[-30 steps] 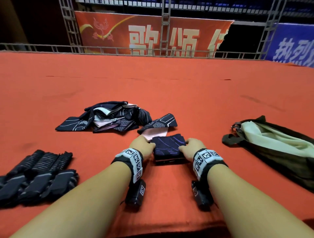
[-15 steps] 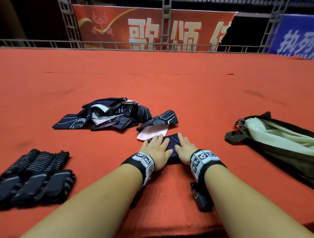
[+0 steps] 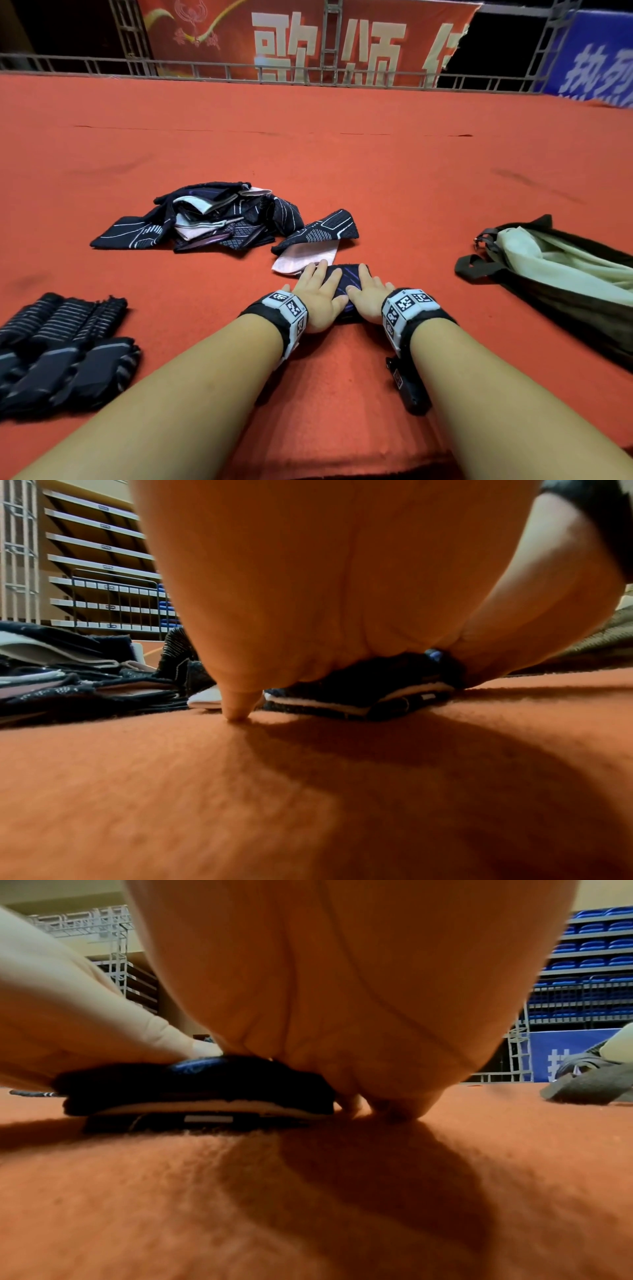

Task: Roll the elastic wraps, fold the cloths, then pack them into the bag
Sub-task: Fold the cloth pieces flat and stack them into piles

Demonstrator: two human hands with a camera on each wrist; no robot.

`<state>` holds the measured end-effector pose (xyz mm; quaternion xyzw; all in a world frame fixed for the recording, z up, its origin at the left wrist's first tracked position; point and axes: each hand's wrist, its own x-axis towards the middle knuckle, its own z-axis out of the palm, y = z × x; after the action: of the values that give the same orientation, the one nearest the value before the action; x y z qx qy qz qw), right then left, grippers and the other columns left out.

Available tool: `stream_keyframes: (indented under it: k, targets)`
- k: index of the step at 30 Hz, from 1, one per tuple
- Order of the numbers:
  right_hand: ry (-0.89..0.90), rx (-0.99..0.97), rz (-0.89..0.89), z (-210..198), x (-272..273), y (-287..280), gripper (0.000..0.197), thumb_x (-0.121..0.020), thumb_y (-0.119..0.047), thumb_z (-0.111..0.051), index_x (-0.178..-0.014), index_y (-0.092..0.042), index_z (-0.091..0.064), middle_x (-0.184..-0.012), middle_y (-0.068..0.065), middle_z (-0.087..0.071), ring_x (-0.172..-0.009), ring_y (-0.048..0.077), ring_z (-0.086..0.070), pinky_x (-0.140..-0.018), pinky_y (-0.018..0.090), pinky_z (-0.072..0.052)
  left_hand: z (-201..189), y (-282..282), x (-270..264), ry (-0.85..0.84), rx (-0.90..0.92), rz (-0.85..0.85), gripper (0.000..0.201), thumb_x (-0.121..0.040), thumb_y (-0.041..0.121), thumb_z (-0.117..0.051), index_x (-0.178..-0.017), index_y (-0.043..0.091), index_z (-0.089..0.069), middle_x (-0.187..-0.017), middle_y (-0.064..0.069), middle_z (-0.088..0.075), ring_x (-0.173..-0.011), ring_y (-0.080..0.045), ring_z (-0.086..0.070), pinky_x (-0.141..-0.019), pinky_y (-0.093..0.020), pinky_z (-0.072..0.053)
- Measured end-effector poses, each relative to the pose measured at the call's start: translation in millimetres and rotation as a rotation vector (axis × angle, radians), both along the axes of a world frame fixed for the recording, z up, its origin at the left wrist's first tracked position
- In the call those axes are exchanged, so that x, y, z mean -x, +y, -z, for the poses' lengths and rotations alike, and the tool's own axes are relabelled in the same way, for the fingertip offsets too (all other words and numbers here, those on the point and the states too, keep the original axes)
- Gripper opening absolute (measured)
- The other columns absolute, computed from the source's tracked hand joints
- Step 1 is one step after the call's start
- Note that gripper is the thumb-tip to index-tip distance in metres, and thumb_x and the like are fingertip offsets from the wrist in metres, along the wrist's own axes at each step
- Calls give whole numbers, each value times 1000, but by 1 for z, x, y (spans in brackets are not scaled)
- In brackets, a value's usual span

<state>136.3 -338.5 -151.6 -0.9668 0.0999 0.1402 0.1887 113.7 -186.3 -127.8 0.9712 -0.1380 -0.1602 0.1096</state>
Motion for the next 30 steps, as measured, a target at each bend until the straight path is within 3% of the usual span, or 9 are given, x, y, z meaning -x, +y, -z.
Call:
stream_keyframes:
  k: [8,11,13,15,18,22,25,28,30]
  targets:
    - [0,1,34,-4,6,6,69,-104,-49,-33,-160,-32,4,-167,9,-14,-151,39,-13,-123,48,-11,3,1,-2,11,16,16,65,-106,55,-24,-162,34,3,-166,8,24,-152,-14,23,-123,-59,-4]
    - [-27,30,46,-6,10,8,68,-103,-49,-32,-160,-32,0,-166,8,-18,-150,38,-18,-122,47,-12,-12,7,-3,-55,89,98,63,-107,50,-31,-162,23,-15,-170,-4,2,-156,-20,4,-124,-45,-4]
    - [-34,62,43,-5,11,8,68,-101,-52,-29,-160,-33,-2,-165,7,-21,-149,37,-22,-121,47,-14,-19,17,-10,-180,193,108,51,-109,42,-34,-149,15,-46,-158,-13,-35,-149,-27,-23,-119,-33,-15]
    - [-24,74,38,-6,11,7,69,-101,-54,-27,-160,-33,0,-166,6,-21,-149,36,-23,-121,47,-16,-18,34,-19,-284,233,-8,39,-107,39,-35,-130,21,-61,-139,-10,-51,-136,-31,-36,-115,-37,-26]
    - [-3,69,34,-8,10,6,68,-101,-53,-26,-160,-33,2,-167,5,-17,-150,36,-20,-122,48,-15,-13,53,-27,-232,203,-125,24,-99,26,-44,-116,29,-60,-132,-5,-48,-127,-31,-39,-110,-42,-35]
    - [6,57,26,-10,11,5,68,-102,-52,-25,-160,-32,4,-167,4,-15,-151,35,-16,-122,49,-14,-12,60,-34,-217,188,-175,13,-91,9,-48,-100,17,-51,-116,-11,-56,-109,-35,-55,-87,-38,-44]
    - [5,62,28,-10,11,5,67,-103,-51,-26,-160,-32,3,-167,4,-16,-151,35,-17,-122,50,-14,-4,63,-43,-155,5,-57,27,-93,10,-48,-112,17,-65,-125,-2,-55,-115,-29,-51,-97,-35,-41]
    - [-4,62,29,-10,12,6,68,-103,-51,-26,-160,-31,2,-167,4,-17,-151,35,-17,-122,50,-14,0,66,-50,-132,-66,2,46,-90,9,-46,-133,20,-60,-143,4,-50,-123,-28,-47,-107,-34,-36]
    - [-6,55,36,-10,12,6,68,-103,-51,-27,-160,-31,2,-167,4,-17,-151,35,-17,-122,49,-14,-3,68,-52,-174,-4,-13,53,-90,9,-49,-141,20,-55,-151,2,-47,-133,-28,-45,-114,-36,-34]
